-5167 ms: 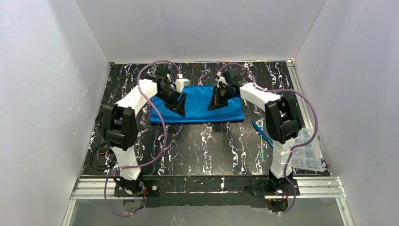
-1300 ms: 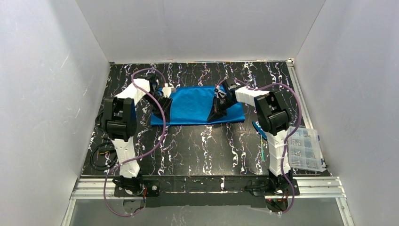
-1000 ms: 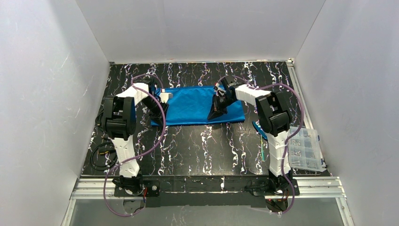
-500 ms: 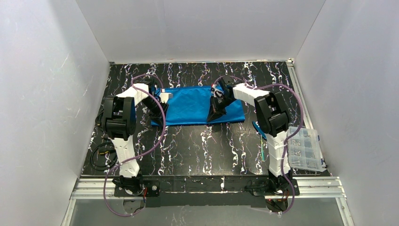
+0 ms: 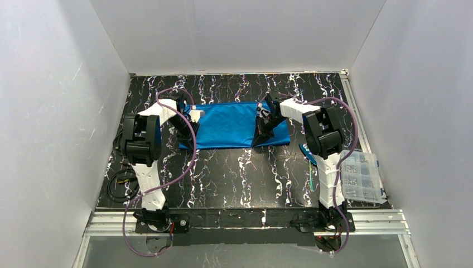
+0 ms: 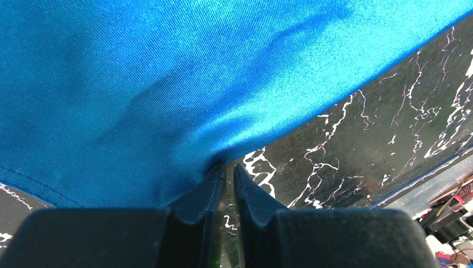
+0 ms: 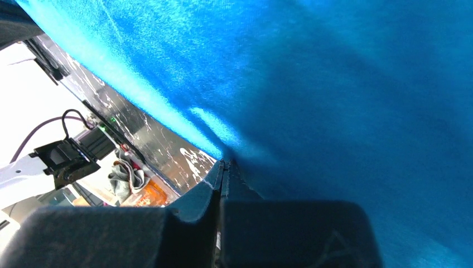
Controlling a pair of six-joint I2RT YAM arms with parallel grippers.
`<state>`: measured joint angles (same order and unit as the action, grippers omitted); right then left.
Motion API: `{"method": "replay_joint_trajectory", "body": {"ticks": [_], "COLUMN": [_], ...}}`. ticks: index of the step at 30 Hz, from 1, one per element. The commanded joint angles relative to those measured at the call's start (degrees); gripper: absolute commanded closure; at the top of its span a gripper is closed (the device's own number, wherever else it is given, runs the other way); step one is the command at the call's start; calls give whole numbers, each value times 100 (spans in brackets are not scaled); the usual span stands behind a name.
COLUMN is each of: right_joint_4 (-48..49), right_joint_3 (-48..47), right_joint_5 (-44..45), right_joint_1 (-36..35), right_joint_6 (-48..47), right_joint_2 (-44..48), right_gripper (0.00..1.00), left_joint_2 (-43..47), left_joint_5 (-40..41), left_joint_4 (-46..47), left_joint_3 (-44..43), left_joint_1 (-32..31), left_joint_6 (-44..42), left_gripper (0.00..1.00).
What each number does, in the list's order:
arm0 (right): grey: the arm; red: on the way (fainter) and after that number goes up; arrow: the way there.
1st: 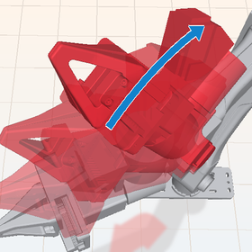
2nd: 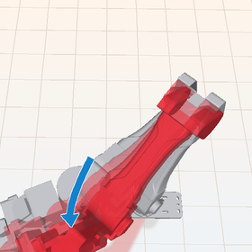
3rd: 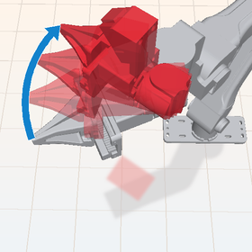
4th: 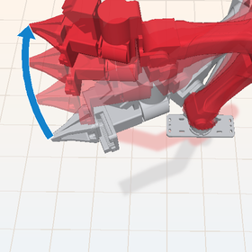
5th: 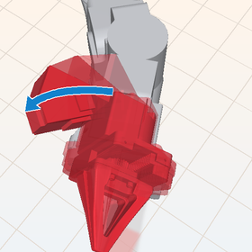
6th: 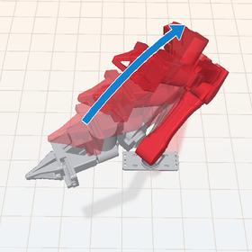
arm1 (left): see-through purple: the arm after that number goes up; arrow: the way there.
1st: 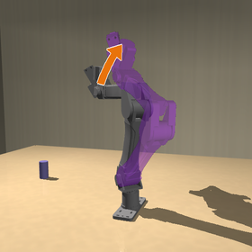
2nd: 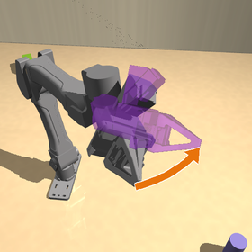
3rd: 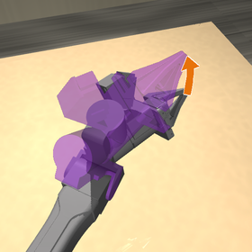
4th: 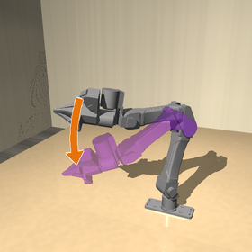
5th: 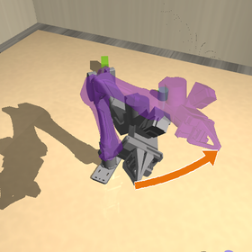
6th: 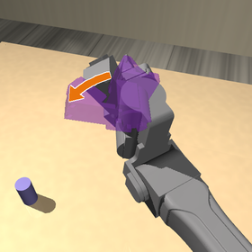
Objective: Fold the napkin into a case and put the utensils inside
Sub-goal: Smooth out the rectangle-folded napkin at the center of the board.
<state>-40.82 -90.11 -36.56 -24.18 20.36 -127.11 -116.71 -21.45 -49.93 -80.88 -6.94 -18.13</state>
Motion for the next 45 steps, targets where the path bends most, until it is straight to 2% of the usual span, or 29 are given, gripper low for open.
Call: {"method": "replay_joint_trajectory", "body": {"ticks": [1,16,35,41,45], "right_joint_4": [-142,-240,-222,-254,-304], "right_joint_3": [144,815,1594,1714,1722], "right_joint_5": [251,407,1117,1314,916], "right_joint_1": [192,765,1862,2014,2101], "right_joint_6": [-100,-326,-353,-308,-296], "right_joint_2": [16,507,1268,1399,1694], "right_gripper": [96,96,96,95,95], "left_joint_2": [-115,-152,-246,-231,-239], "left_joint_5": [503,604,605,598,565], "left_joint_4": [177,203,160,150,138], "left_joint_3": [205,201,146,149,159], "left_joint_1": [-9,-9,-9,-9,-9], "left_joint_6": [-214,-284,-393,-420,-419], "left_gripper": [90,92,94,94,94]}}
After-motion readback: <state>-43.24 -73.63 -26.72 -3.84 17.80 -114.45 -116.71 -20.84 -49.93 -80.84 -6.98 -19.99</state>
